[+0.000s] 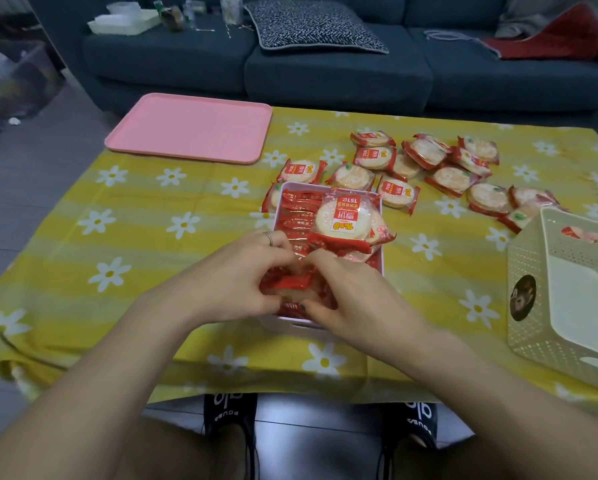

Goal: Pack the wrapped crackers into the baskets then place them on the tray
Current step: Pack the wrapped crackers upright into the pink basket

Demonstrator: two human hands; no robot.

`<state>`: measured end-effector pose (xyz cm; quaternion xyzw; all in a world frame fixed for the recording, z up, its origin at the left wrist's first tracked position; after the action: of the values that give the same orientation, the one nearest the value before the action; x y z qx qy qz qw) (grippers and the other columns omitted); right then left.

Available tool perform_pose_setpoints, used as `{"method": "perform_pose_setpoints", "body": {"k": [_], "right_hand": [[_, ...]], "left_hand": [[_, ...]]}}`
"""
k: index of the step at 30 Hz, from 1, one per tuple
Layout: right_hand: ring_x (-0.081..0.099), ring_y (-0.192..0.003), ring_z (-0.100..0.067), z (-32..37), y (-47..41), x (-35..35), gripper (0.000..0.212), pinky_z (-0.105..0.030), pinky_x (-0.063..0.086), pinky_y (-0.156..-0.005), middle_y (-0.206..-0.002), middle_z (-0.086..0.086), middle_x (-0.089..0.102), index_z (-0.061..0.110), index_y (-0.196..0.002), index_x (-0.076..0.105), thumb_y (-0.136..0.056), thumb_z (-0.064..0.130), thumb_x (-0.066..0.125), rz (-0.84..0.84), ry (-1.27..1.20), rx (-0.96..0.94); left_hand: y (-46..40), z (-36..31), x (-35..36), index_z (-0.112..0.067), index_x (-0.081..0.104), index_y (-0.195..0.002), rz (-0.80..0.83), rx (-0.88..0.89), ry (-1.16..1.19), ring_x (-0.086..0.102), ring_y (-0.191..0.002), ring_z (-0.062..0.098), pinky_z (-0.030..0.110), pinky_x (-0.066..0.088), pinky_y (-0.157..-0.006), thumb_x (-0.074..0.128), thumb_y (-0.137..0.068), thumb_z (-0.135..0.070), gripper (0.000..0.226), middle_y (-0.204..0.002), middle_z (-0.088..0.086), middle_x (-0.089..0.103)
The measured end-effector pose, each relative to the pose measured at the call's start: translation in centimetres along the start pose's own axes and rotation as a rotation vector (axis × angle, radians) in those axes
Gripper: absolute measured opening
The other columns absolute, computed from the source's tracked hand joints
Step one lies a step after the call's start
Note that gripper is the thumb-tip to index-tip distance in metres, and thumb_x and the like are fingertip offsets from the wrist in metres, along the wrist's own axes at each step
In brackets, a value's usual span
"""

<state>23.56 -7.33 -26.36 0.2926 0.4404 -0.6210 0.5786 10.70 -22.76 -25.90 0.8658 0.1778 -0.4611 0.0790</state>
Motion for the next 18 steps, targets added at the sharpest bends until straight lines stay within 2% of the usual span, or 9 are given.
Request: {"method": "perform_pose_setpoints", "body": {"k": [3,5,9,12,15,18], "right_hand": [[0.055,-0.08,-0.022,0.0,0.2,0.3,0.027,-0.035,0.043,-0.063,-0.092,0.005,0.049,0.024,-0.095,0.044,-0.085,0.036,0.066,0.013,0.041,0.003],[0.055,-0.079,-0.023,-0.3,0.3,0.3,0.021,-0.038,0.046,-0.064,-0.091,0.004,0.048,0.023,-0.09,0.046,-0.088,0.038,0.061,0.027,0.065,0.026],[0.058,-0.082,-0.024,-0.6,0.3,0.9,0.007,-0.041,0.047,-0.07,-0.087,0.0,0.056,0.018,-0.086,0.056,-0.091,0.022,0.055,0.121,0.034,0.06],[0.056,-0.08,-0.017,-0.6,0.4,1.0,0.004,-0.033,0.044,-0.07,-0.086,0.001,0.059,0.018,-0.089,0.061,-0.089,0.017,0.057,0.1,-0.038,0.122],[0.054,-0.071,-0.009,-0.4,0.4,0.8,0.009,-0.021,0.038,-0.061,-0.076,0.006,0.06,0.021,-0.084,0.057,-0.087,0.014,0.063,0.06,-0.172,0.24],[0.057,-0.065,-0.009,-0.3,0.5,0.9,0.01,-0.024,0.041,-0.058,-0.068,0.005,0.062,0.022,-0.08,0.056,-0.087,0.02,0.064,0.098,-0.224,0.318]], "left_hand": [[0.4,0.9,0.0,-0.027,0.062,-0.103,-0.022,-0.081,-0.02,0.044,-0.103,0.009,0.021,0.039,-0.088,0.084,-0.07,-0.027,0.039,-0.104,-0.011,0.048],[0.5,1.4,0.0,-0.028,0.054,-0.096,-0.021,-0.147,0.014,0.043,-0.101,0.006,0.023,0.038,-0.084,0.085,-0.07,-0.029,0.04,-0.102,-0.012,0.045],[0.4,2.1,0.4,-0.024,0.044,-0.094,0.029,-0.275,0.033,0.046,-0.088,-0.004,0.021,0.037,-0.07,0.083,-0.075,-0.038,0.046,-0.098,-0.01,0.048],[0.3,2.0,0.6,-0.02,0.039,-0.095,0.072,-0.37,0.082,0.052,-0.077,0.003,0.027,0.04,-0.064,0.082,-0.079,-0.038,0.049,-0.093,-0.005,0.057],[0.4,1.9,0.7,-0.022,0.037,-0.099,0.131,-0.445,0.109,0.058,-0.079,0.001,0.025,0.041,-0.062,0.081,-0.08,-0.045,0.054,-0.095,-0.009,0.062],[0.5,1.9,0.8,-0.027,0.038,-0.101,0.189,-0.495,0.131,0.064,-0.079,0.001,0.027,0.048,-0.066,0.079,-0.077,-0.059,0.057,-0.099,-0.012,0.065]]}}
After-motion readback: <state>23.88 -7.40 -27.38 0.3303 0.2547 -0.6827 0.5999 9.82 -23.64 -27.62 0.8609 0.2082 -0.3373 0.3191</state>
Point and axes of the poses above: each hand's wrist, its own y-axis away from the middle knuckle, its own x-axis out of the palm, z = x × y, the point moved 1 cm from there along -y, towards the middle knuckle
